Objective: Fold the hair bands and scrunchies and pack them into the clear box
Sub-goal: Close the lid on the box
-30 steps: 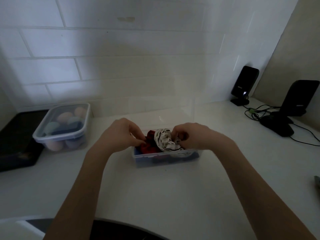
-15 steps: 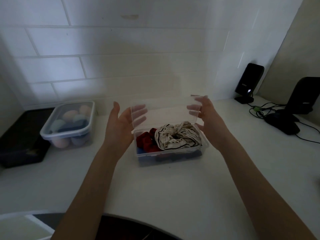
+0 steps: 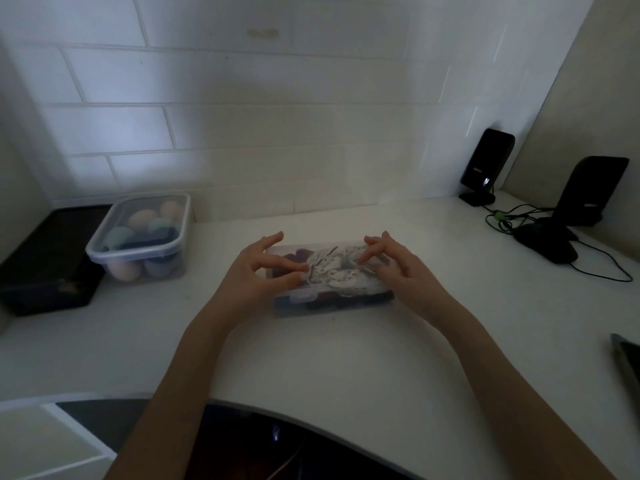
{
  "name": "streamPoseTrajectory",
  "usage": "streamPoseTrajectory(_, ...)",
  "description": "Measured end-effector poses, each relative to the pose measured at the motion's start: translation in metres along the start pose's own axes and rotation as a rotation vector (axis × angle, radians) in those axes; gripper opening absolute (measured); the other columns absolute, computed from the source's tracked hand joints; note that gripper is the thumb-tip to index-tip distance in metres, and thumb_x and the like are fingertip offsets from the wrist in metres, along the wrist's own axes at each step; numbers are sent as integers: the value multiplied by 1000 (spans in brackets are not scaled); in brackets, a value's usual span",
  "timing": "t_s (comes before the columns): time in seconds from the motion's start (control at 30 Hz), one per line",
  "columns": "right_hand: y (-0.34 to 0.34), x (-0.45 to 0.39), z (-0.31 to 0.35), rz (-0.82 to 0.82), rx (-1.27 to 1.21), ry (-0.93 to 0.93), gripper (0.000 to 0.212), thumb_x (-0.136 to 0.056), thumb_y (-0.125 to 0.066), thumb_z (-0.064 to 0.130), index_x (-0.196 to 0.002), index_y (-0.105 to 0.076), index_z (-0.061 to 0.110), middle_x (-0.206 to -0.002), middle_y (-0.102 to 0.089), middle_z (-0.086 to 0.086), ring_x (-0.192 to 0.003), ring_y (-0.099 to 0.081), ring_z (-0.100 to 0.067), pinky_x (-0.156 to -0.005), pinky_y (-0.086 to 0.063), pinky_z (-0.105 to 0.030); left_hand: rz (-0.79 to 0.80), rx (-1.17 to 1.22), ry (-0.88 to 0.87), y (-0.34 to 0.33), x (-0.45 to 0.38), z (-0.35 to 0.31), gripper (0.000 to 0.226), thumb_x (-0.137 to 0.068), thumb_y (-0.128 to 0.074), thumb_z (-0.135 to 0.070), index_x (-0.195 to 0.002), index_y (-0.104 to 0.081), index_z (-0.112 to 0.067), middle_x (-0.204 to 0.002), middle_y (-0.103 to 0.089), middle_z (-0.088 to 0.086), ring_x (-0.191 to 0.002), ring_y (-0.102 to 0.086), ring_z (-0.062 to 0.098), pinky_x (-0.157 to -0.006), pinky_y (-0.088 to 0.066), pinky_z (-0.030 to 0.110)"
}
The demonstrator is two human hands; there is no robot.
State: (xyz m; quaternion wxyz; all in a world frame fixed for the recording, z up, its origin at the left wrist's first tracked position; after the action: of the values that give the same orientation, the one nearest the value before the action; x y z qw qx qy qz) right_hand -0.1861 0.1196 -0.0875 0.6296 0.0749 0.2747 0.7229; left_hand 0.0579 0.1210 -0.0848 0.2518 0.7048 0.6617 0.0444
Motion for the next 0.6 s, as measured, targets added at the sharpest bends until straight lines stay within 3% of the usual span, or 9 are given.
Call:
streamPoseTrajectory(0.17, 0, 1, -8, -41, 18, 31, 35, -90, -60, 18, -120, -53, 32, -144, -36, 14, -136, -29, 0, -108, -22, -22, 82, 3, -23, -1, 0, -5, 30, -69, -79, -24, -75, -71, -52, -145, -40, -7, -134, -34, 12, -113, -27, 42)
streamPoseTrajectory(0.2, 1, 2, -8, -30, -27, 9, 38, -87, -65, 21, -121, -53, 29, -141, -39, 14, -132, -34, 2, -106, -24, -18, 132, -5, -22, -2, 1, -3, 29, -64, -82, -32, -79, -70, -53, -145, -37, -10, -133, -34, 7, -112, -29, 36)
streamPoseTrajectory(0.27, 2, 3, -11, 31, -117, 1, 51, -75, -73, 22, -122, -52, 19, -128, -51, 15, -119, -48, 7, -96, -33, -8, 246, -68, -67, -3, 5, 3, 49, -46, -84, -47, -90, -65, -56, -144, -27, -14, -129, -28, -11, -105, -29, 11)
streamPoseTrajectory(0.33, 3, 3, -15, 76, -109, 21, 61, -67, -76, 23, -122, -50, 16, -121, -54, 16, -110, -54, 10, -89, -39, -6, 288, -114, -129, -4, 5, 8, 63, -40, -81, -50, -98, -58, -59, -139, -24, -12, -125, -19, -22, -97, -24, -2)
streamPoseTrajectory(0.47, 4, 2, -20, 43, -110, 32, 66, -62, -80, 28, -121, -51, 17, -122, -57, 10, -113, -56, 2, -94, -42, -12, 253, -161, -237, -7, -3, 15, 67, -44, -78, -49, -104, -50, -64, -128, -31, -11, -127, -19, -19, -101, -21, 0)
streamPoseTrajectory(0.6, 4, 1, -20, -11, -108, 20, 59, -63, -79, 26, -116, -54, 21, -119, -61, 6, -109, -59, -2, -91, -46, -15, 183, -127, -254, -8, -4, 14, 64, -45, -81, -49, -104, -55, -53, -127, -40, -20, -130, -28, -7, -102, -26, 3)
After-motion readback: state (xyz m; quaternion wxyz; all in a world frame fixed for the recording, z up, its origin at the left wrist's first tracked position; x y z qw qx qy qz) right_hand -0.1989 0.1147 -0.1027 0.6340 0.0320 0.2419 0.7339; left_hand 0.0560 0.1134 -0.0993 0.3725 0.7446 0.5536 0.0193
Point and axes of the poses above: each hand's wrist, its own x-axis away from the middle knuckle, its own y-axis out of the back of the hand, z = x × y, the point moved 2 cm from there along -x, towards the middle knuckle
